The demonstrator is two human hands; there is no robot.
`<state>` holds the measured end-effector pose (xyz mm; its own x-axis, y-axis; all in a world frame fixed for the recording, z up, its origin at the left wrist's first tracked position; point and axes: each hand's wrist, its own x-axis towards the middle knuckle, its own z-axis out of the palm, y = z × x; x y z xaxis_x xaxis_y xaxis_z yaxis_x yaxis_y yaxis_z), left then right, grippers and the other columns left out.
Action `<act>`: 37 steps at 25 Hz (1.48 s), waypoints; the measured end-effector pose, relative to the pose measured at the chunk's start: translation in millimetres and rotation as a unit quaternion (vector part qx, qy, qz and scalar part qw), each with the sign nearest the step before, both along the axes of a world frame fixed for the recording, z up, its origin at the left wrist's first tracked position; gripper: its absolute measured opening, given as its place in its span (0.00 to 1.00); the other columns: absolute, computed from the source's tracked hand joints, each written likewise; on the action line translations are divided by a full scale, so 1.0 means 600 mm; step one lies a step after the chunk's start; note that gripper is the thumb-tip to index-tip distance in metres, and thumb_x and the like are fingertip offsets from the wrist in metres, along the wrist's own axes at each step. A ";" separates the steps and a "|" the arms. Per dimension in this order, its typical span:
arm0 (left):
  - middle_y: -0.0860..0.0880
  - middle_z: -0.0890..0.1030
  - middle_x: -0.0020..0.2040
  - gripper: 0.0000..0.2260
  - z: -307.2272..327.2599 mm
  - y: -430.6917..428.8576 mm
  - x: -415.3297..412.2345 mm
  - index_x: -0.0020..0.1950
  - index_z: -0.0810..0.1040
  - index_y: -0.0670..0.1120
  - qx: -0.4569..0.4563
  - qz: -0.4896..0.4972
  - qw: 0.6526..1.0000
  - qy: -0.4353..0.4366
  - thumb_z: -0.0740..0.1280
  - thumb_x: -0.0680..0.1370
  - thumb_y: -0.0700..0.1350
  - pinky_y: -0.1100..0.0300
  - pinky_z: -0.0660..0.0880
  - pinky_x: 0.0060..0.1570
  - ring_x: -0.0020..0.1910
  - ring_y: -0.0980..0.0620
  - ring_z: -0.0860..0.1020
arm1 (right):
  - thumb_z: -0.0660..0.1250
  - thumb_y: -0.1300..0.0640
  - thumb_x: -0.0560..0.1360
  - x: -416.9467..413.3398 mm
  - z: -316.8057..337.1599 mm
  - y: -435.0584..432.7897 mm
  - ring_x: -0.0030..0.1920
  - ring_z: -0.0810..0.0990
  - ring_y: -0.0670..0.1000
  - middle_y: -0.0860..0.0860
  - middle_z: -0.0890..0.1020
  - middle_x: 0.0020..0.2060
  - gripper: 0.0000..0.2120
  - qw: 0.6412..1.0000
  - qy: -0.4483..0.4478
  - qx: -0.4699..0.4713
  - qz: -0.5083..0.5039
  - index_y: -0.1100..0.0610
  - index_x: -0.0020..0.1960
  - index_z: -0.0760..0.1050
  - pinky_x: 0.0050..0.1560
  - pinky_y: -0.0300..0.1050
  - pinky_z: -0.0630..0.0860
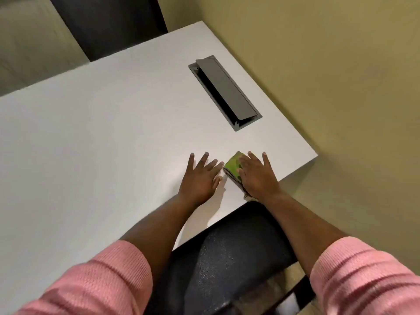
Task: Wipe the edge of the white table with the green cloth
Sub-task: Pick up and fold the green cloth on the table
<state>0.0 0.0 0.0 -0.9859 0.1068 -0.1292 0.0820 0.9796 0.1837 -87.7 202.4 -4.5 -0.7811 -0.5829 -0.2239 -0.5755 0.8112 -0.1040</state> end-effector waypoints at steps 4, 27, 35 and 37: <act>0.50 0.80 0.70 0.18 -0.038 0.030 -0.057 0.72 0.75 0.55 0.031 0.034 0.999 -0.012 0.57 0.84 0.54 0.31 0.50 0.78 0.78 0.41 0.67 | 0.56 0.55 0.86 -0.054 -0.040 0.004 0.80 0.62 0.53 0.50 0.72 0.76 0.20 0.999 -0.012 -0.022 -0.021 0.56 0.77 0.69 0.81 0.62 0.47; 0.52 0.85 0.46 0.08 -0.082 0.069 -0.110 0.52 0.85 0.52 0.208 0.204 0.956 -0.028 0.67 0.81 0.53 0.43 0.51 0.76 0.59 0.48 0.78 | 0.67 0.68 0.75 -0.091 -0.068 -0.011 0.57 0.83 0.54 0.52 0.86 0.53 0.13 0.975 0.003 -0.204 -0.088 0.57 0.56 0.84 0.76 0.56 0.60; 0.57 0.85 0.49 0.13 -0.006 0.031 -0.079 0.62 0.82 0.54 0.256 0.211 0.943 0.022 0.71 0.78 0.52 0.47 0.47 0.78 0.60 0.54 0.76 | 0.69 0.71 0.76 -0.045 0.014 -0.021 0.50 0.86 0.55 0.54 0.88 0.47 0.10 0.946 0.047 -0.305 -0.101 0.60 0.51 0.85 0.76 0.56 0.62; 0.56 0.86 0.50 0.18 0.023 0.014 -0.062 0.68 0.80 0.52 0.257 0.205 0.944 0.027 0.72 0.78 0.51 0.48 0.46 0.78 0.62 0.53 0.76 | 0.71 0.72 0.74 -0.024 0.037 -0.033 0.49 0.86 0.56 0.56 0.88 0.46 0.09 0.942 0.071 -0.318 -0.083 0.62 0.50 0.85 0.74 0.61 0.66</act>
